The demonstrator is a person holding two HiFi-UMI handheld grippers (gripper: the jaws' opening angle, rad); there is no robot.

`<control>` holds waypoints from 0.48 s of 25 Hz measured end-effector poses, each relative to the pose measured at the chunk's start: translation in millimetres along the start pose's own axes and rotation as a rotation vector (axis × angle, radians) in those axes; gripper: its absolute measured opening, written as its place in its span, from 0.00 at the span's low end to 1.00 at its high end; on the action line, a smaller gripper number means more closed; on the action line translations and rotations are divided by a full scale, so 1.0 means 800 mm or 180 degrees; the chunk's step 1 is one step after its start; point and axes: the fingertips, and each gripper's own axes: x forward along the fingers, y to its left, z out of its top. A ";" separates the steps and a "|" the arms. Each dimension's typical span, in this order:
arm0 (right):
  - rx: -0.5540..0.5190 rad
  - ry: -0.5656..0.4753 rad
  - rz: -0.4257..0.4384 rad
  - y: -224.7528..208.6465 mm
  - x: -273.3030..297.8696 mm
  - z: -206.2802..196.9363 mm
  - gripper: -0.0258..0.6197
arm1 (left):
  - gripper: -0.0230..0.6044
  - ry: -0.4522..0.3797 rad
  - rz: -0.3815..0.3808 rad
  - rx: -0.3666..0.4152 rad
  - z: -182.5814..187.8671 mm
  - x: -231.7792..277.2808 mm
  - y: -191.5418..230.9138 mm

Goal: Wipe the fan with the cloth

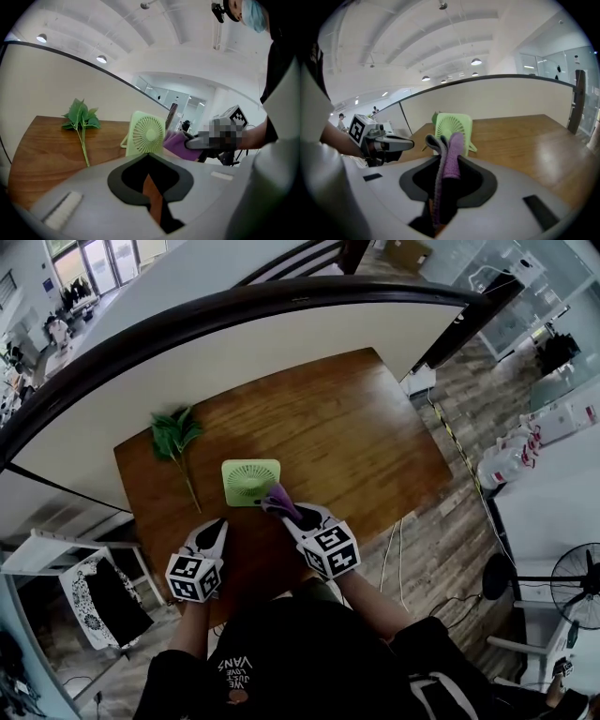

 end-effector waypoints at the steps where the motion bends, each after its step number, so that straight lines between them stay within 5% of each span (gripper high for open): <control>1: -0.0056 -0.0030 0.0071 0.013 0.004 0.004 0.20 | 0.06 -0.0018 0.0015 -0.0004 0.001 -0.003 0.002; 7: -0.0323 0.0060 0.0561 0.089 0.065 0.014 0.20 | 0.06 -0.0112 0.0140 -0.0040 0.004 -0.036 0.014; 12: -0.0513 0.0240 0.0611 0.106 0.109 0.003 0.20 | 0.06 -0.0147 0.0256 -0.0093 -0.001 -0.068 0.023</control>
